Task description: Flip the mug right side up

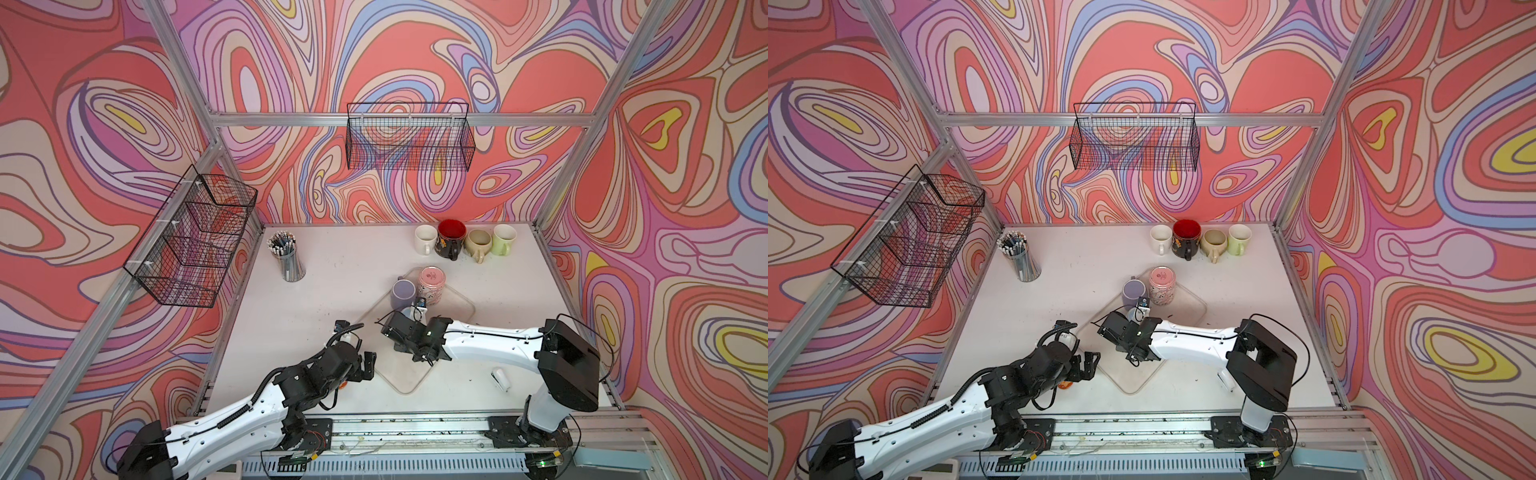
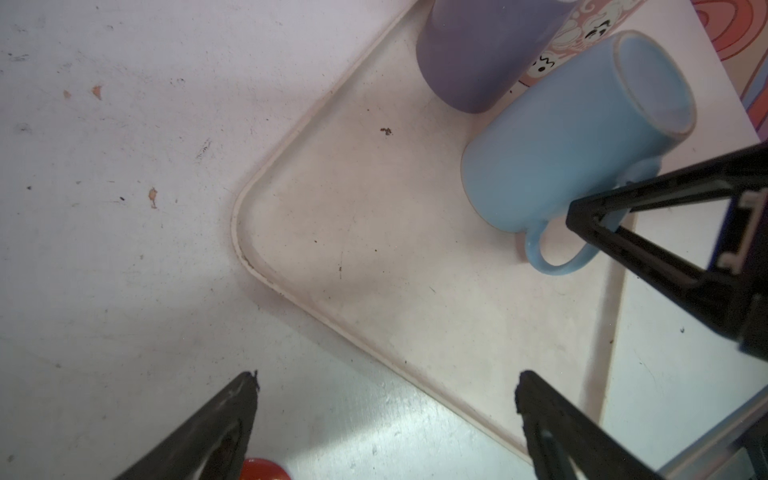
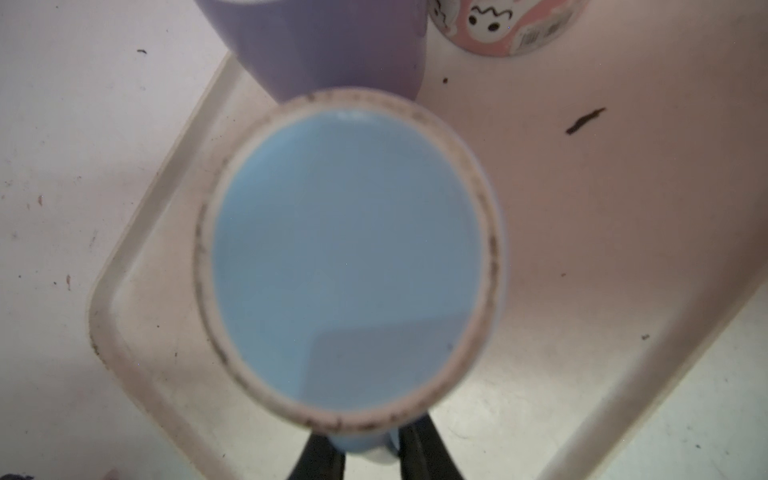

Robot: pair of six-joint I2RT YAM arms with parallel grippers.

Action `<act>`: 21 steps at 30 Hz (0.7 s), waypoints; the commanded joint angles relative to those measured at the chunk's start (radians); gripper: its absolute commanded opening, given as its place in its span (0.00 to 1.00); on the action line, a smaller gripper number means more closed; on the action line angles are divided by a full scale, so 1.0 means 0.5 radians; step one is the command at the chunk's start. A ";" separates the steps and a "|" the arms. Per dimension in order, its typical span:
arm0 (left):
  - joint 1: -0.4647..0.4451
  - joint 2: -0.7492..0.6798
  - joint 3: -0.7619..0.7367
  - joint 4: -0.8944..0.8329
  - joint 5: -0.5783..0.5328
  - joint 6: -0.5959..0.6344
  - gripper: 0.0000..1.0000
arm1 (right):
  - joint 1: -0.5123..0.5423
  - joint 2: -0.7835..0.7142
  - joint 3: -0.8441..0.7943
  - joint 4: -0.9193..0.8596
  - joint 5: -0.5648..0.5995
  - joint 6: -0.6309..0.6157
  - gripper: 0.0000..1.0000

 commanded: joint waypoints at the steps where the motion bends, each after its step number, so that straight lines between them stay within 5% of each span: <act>1: 0.020 -0.061 -0.027 -0.023 -0.011 0.003 1.00 | -0.010 0.039 0.057 -0.059 0.007 0.006 0.13; 6: 0.021 -0.136 -0.022 -0.094 -0.020 -0.002 1.00 | -0.010 0.053 0.092 -0.076 -0.010 -0.019 0.00; 21: 0.029 -0.202 0.048 -0.154 -0.032 -0.038 1.00 | -0.014 -0.095 0.075 -0.007 -0.049 -0.209 0.00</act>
